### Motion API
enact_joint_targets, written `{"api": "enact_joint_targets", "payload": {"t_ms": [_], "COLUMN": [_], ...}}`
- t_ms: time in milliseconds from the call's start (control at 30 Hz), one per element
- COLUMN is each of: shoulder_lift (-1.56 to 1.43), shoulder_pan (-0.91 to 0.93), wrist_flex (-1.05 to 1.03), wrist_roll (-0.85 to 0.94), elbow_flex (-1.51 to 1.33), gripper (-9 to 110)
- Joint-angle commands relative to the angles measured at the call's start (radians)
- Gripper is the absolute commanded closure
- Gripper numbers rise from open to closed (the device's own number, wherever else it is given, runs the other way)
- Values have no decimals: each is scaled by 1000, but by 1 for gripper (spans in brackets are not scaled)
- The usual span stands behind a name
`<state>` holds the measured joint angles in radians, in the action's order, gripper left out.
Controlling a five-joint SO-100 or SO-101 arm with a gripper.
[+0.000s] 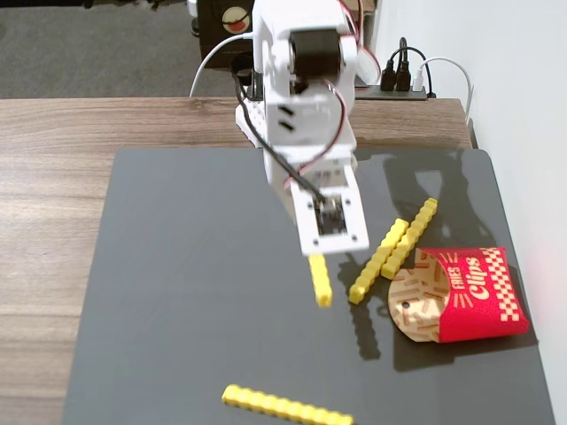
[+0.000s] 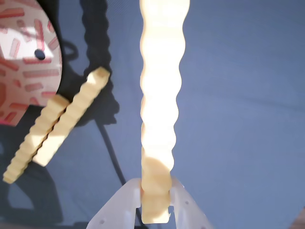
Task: Grab a fry
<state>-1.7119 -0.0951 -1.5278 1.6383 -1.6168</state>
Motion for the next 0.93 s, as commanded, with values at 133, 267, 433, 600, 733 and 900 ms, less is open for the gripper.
{"api": "enact_joint_targets", "payload": {"t_ms": [133, 267, 433, 600, 733, 900], "shoulder_lift": [-143, -166, -175, -172, -169, -172], "shoulder_pan": [-5, -5, -17, -23, -23, -20], "wrist_flex": [-8, -20, -25, -18, -17, -17], "wrist_roll": [-38, -49, -63, -69, -64, -57], "elbow_flex": [-52, -54, -58, -71, -72, -75], "gripper": [101, 101, 101, 101, 101, 101]}}
